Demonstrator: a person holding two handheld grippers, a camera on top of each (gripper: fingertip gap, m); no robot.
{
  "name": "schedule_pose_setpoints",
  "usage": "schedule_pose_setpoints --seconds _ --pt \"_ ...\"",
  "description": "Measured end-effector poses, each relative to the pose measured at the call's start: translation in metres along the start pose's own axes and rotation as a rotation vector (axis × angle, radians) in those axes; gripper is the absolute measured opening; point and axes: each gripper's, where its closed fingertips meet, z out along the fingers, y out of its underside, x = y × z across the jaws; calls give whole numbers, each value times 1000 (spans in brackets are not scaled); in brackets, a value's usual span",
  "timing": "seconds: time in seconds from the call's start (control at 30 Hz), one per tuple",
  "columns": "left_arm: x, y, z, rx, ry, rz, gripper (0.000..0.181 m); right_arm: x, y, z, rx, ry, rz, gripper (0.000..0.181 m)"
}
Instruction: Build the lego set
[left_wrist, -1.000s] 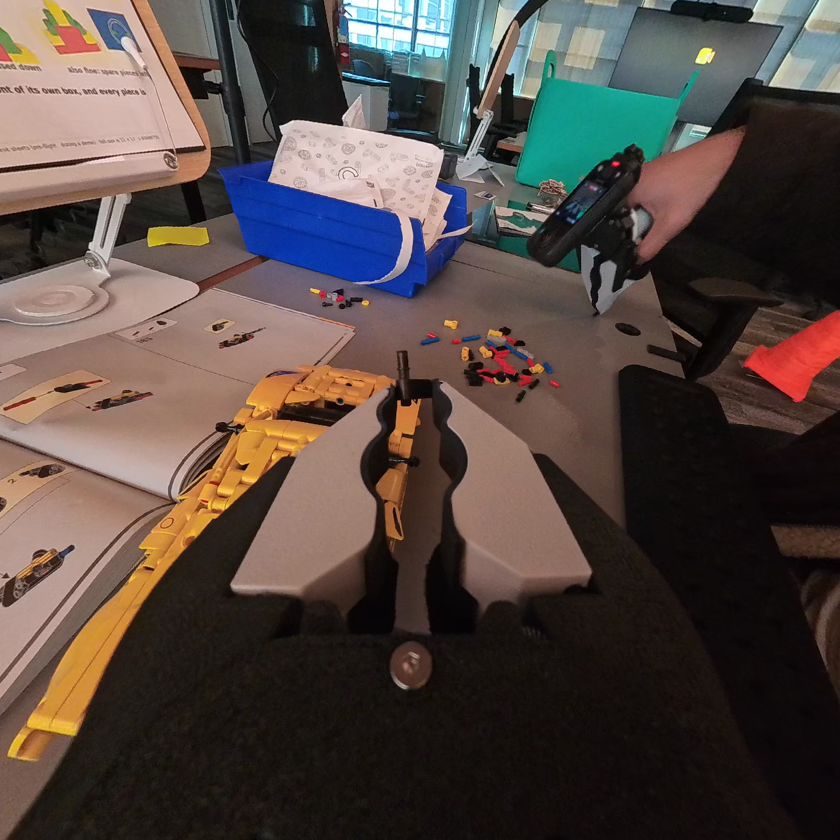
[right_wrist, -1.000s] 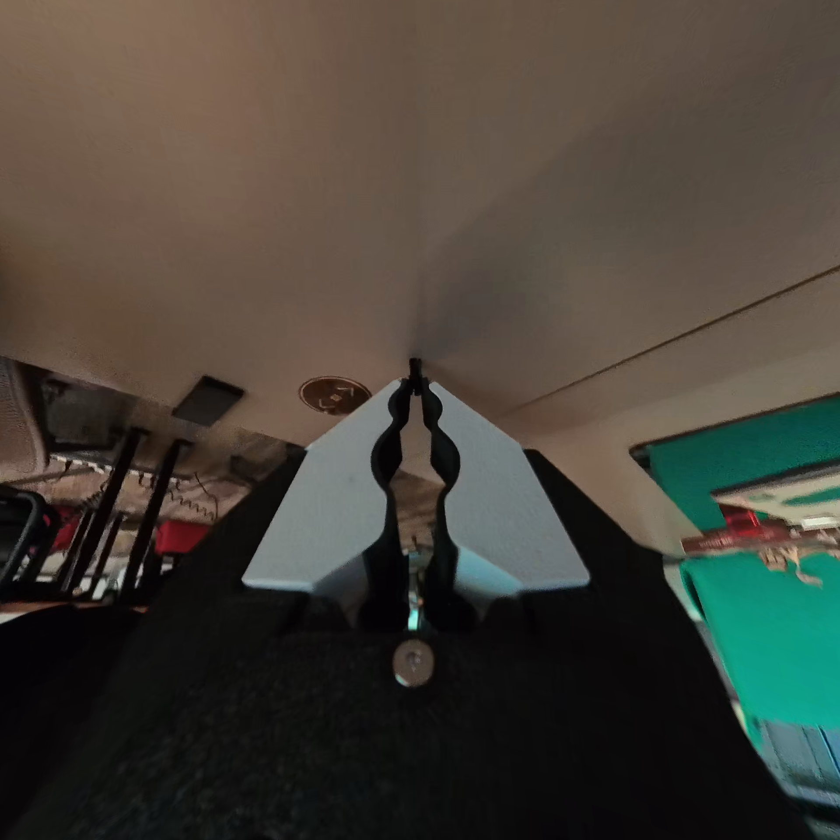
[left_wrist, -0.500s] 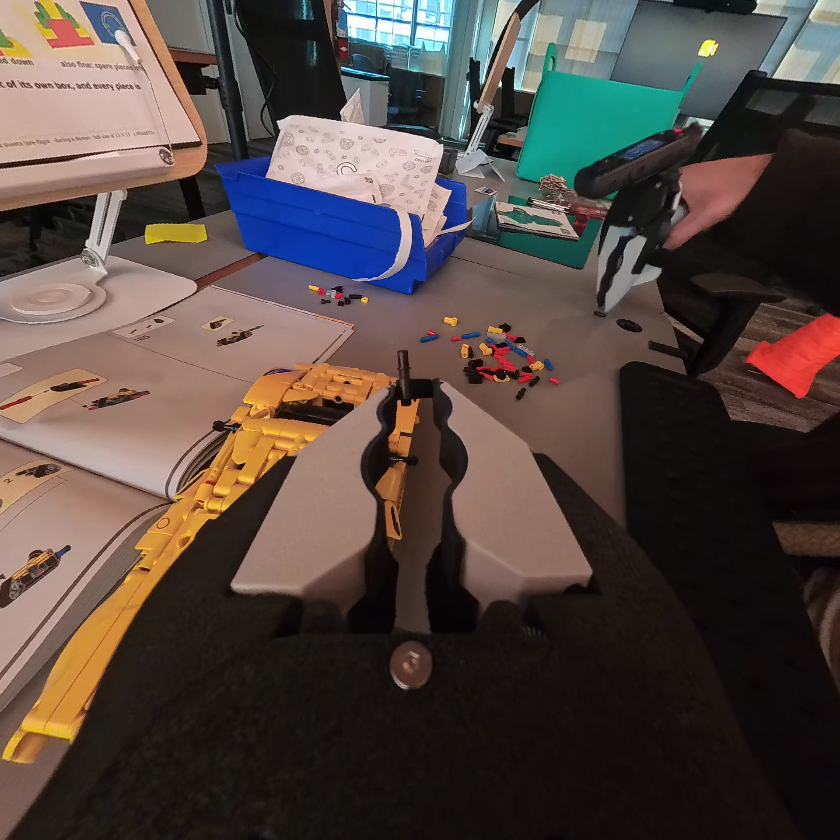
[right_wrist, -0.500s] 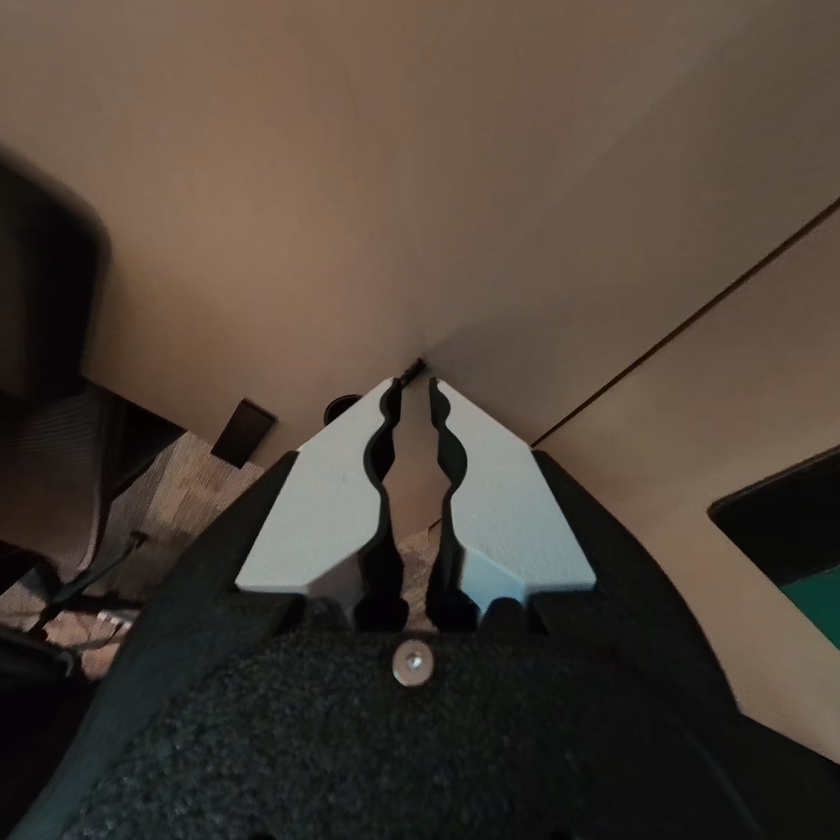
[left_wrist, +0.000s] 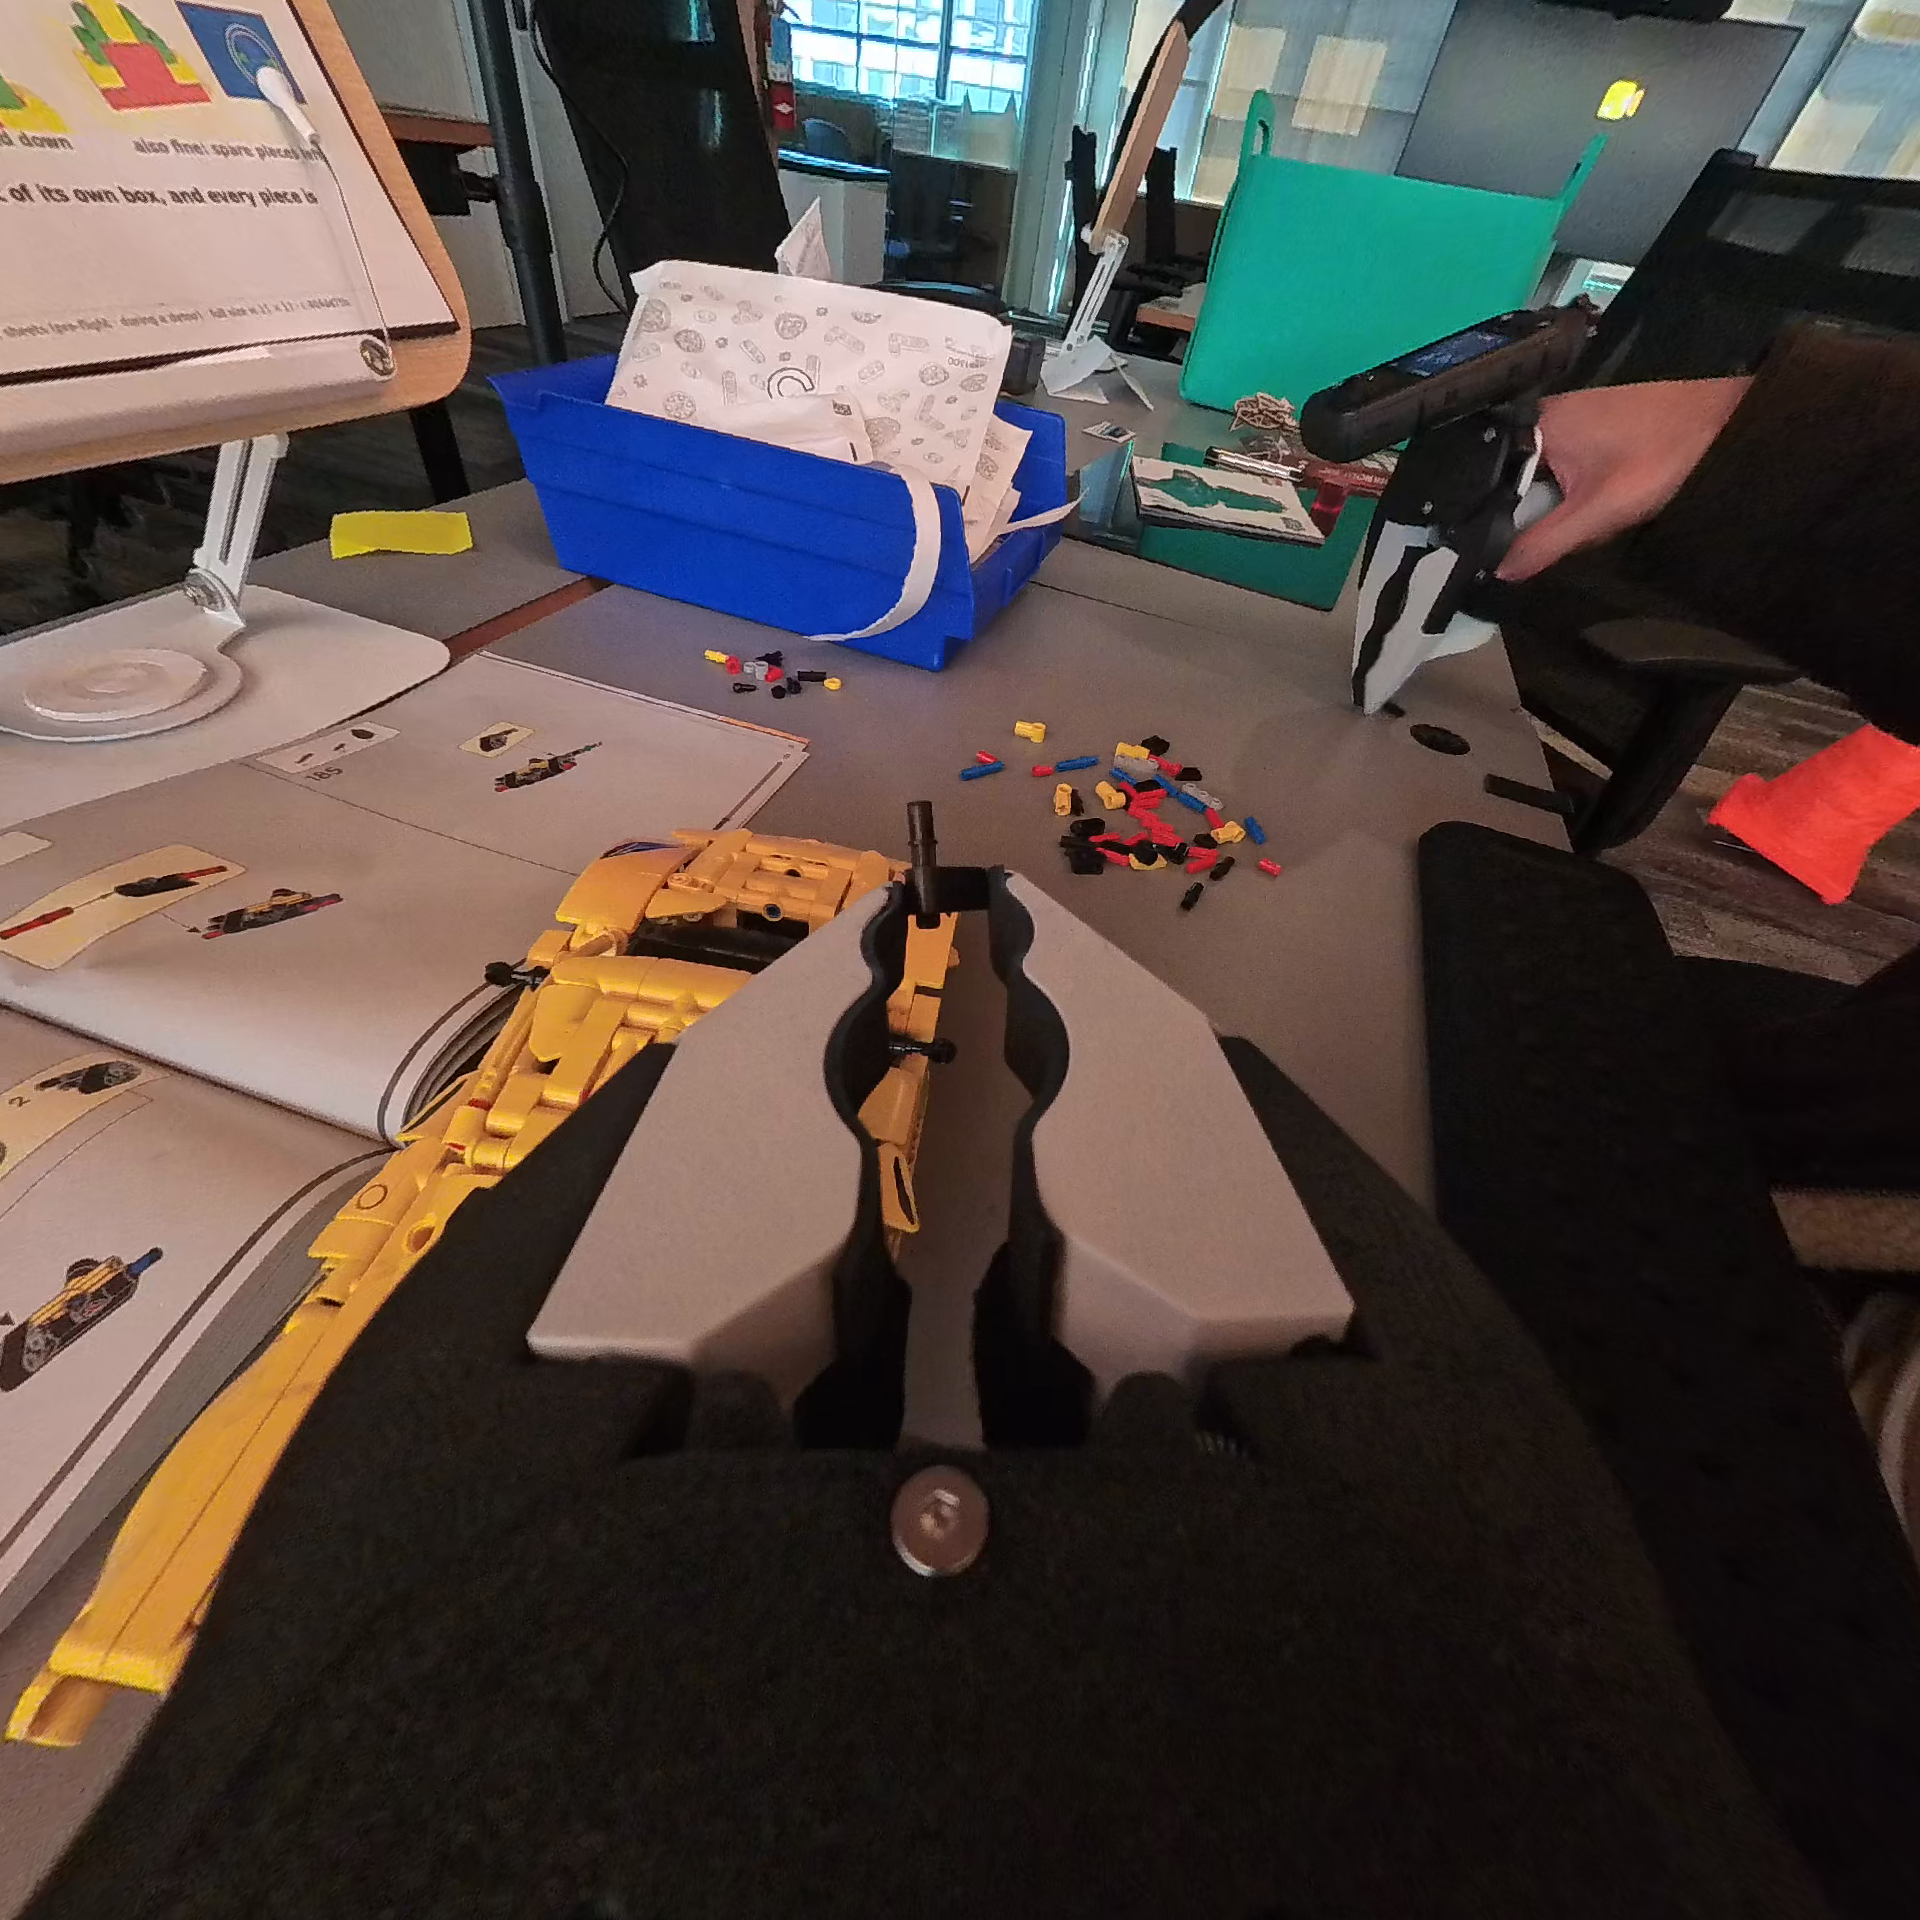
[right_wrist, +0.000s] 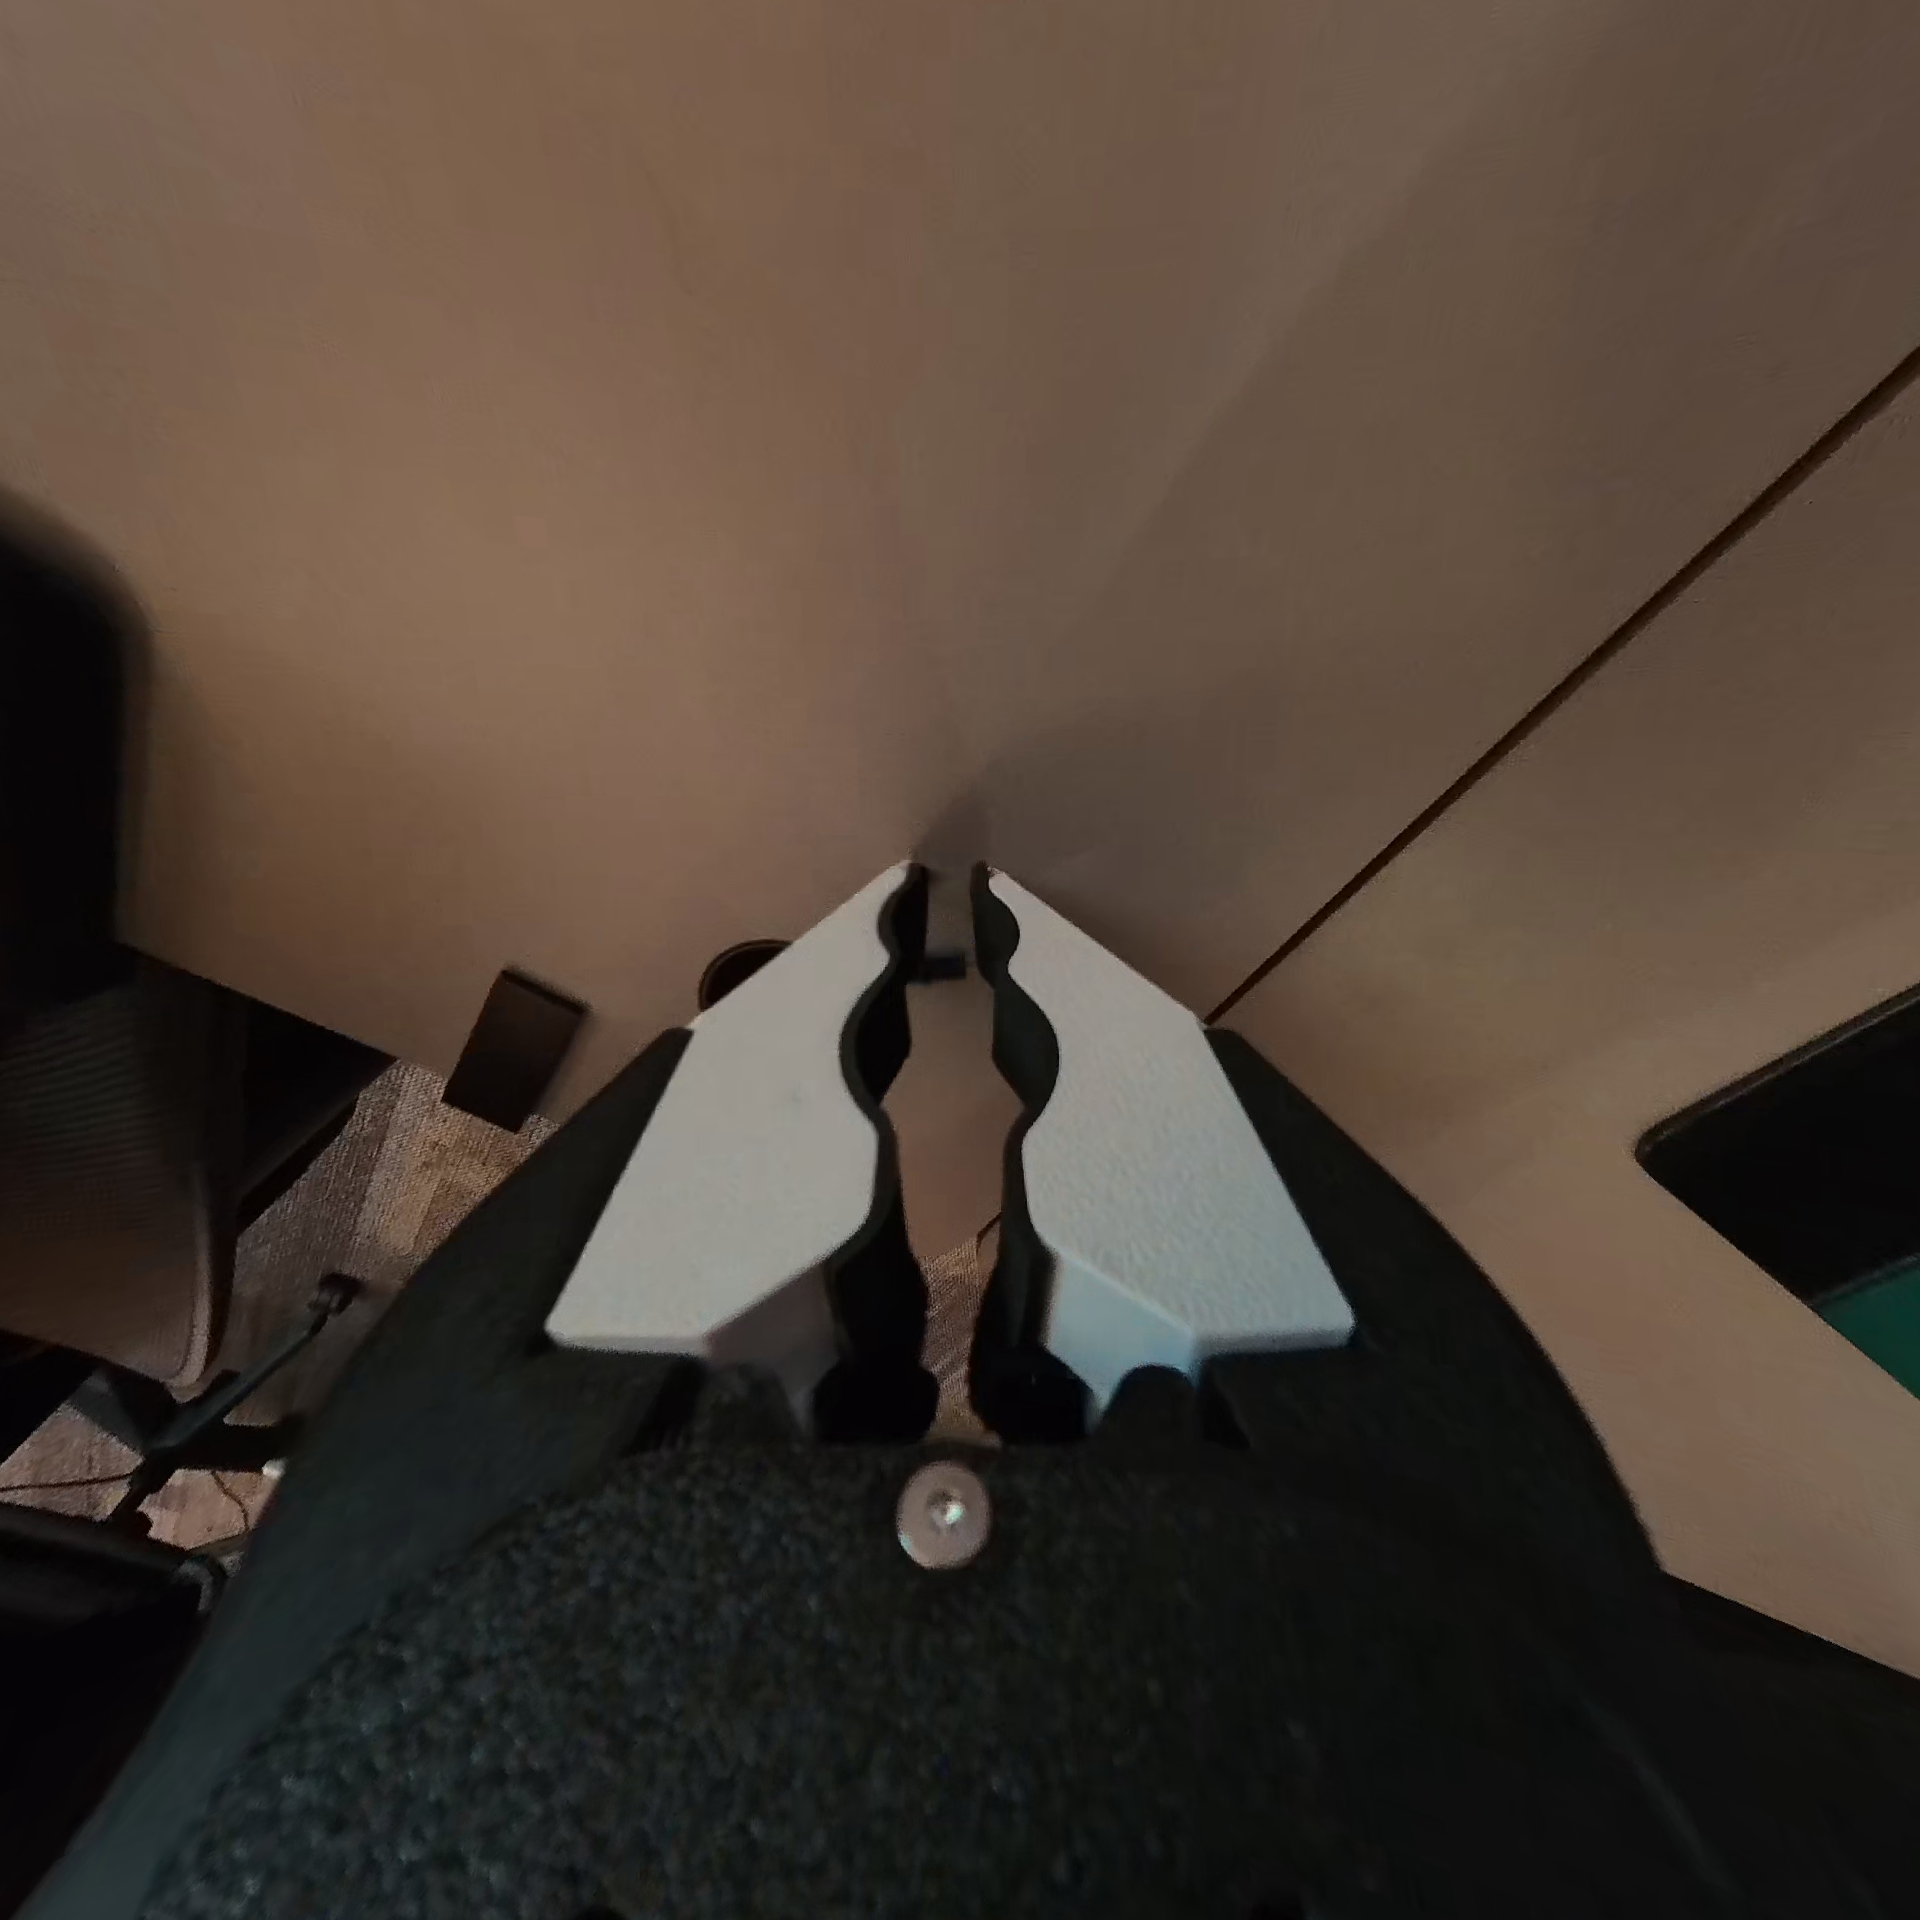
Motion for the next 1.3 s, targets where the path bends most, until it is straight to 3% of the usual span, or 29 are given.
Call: schedule_pose_setpoints --seconds 0.07,0.3,0.57,0.8,0.93,1.3 --pt "0 0 0 -2 -2 0 14 0 2 0 -2 2 4 0" --pt "-1 1 0 -6 -5 7 15 2 12 -15 137 25 11 6" --pt "2 3 3 -15 0 13 15 -14 32 -16 558 -122 59 16" --pt "3 4 4 -19 2 14 14 -5 34 -6 676 28 150 20" --pt "6 4 5 -20 10 17 14 -10 28 -4 692 22 152 19" --pt "7 3 5 -13 17 7 14 -1 20 -4 779 184 215 14"
